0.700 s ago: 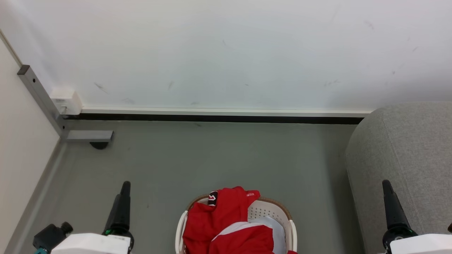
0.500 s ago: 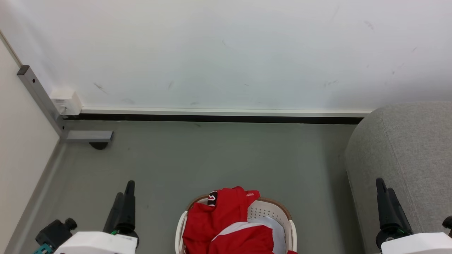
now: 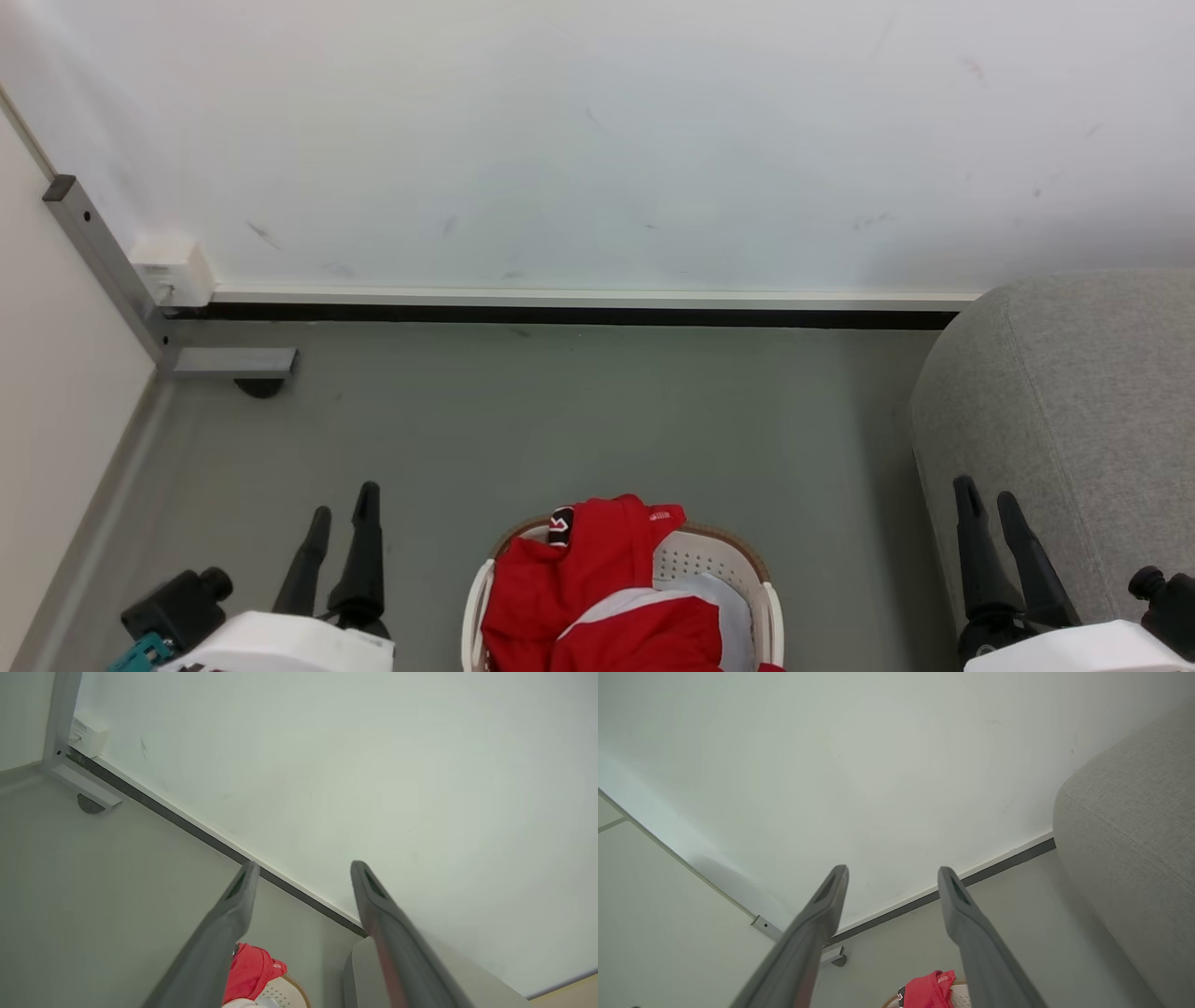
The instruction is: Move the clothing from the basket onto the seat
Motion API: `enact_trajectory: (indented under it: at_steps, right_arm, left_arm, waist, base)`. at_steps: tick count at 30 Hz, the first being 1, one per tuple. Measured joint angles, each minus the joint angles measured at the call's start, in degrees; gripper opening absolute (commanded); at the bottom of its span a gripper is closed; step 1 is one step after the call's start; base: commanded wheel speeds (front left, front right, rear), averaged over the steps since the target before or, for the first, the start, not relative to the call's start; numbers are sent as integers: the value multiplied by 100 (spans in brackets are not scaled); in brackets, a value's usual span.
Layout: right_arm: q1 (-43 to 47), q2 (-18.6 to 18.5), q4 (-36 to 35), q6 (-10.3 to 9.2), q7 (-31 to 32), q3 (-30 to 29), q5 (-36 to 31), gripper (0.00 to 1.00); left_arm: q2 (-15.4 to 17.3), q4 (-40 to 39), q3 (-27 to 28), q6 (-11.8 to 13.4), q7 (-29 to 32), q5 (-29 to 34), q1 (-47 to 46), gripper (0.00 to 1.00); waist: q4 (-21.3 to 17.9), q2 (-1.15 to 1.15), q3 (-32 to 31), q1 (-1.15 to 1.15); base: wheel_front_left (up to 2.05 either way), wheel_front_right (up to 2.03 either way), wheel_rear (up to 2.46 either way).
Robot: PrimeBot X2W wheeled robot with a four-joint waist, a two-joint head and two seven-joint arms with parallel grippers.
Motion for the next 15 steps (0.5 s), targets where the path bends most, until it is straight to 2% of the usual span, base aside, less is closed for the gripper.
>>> enact_trajectory:
  at_steps: [15]
  right_arm:
    - [49, 4, -13, 0, -250, 110, -895, 100]
  left_arm:
    - [83, -42, -194, 93, -255, 942, 6, 100]
  waist:
    - [-34, 0, 2, 0]
  base:
    - [0, 0, 0]
